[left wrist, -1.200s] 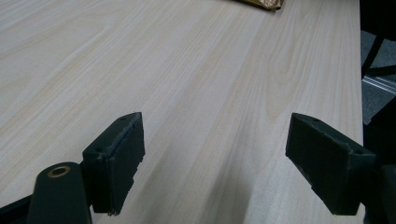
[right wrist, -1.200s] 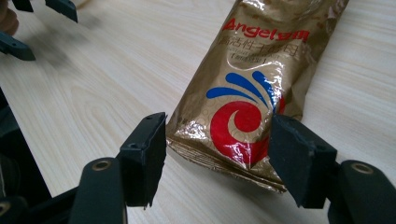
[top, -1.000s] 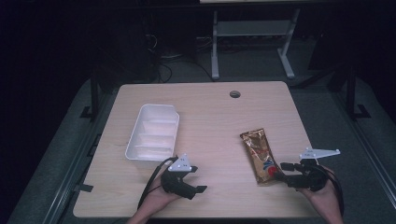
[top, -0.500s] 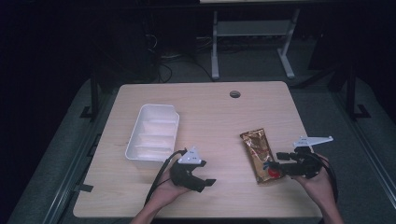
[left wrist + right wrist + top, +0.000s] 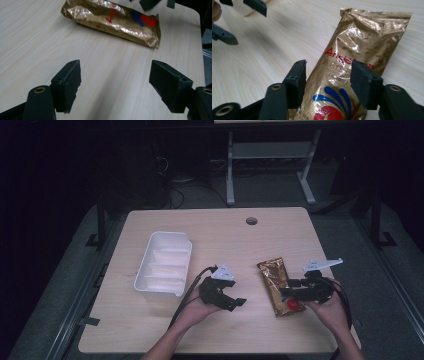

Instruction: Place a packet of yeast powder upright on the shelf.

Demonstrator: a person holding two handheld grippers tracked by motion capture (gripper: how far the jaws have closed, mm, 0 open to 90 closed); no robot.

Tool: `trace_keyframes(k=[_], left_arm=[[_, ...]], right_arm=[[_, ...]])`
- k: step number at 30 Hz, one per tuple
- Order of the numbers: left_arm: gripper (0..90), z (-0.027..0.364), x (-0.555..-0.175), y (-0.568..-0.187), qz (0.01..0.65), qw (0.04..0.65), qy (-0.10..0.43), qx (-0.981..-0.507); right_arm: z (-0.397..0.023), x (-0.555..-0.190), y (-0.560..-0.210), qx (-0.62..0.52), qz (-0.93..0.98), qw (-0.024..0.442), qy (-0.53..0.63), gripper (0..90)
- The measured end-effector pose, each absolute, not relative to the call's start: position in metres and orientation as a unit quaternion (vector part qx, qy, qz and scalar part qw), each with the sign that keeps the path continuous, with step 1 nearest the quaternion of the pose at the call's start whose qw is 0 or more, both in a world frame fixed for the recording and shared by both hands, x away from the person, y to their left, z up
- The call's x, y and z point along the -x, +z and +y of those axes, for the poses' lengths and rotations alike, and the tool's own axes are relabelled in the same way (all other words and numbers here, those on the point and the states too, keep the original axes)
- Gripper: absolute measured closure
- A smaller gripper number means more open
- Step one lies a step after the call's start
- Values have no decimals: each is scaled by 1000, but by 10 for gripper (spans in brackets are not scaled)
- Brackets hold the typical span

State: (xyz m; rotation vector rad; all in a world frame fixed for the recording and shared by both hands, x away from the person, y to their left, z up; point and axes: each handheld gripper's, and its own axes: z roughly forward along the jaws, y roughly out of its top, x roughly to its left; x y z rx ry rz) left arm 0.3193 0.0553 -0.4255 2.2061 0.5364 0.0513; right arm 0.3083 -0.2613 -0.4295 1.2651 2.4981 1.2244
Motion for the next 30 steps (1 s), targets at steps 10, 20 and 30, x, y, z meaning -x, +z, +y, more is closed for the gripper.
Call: trace_keyframes(k=[10,20,30], left_arm=[[294,22,-343,-433,236,407,19,-882],[278,-9,-382,-440,280,393,0,-876],[268,-24,-413,-454,331,392,-30,-858]], right_arm=[[-250,-303,-435,-412,827,59,377,659],[-246,-302,-449,-411,836,50,360,722],[-250,-305,-453,-410,834,37,367,730]])
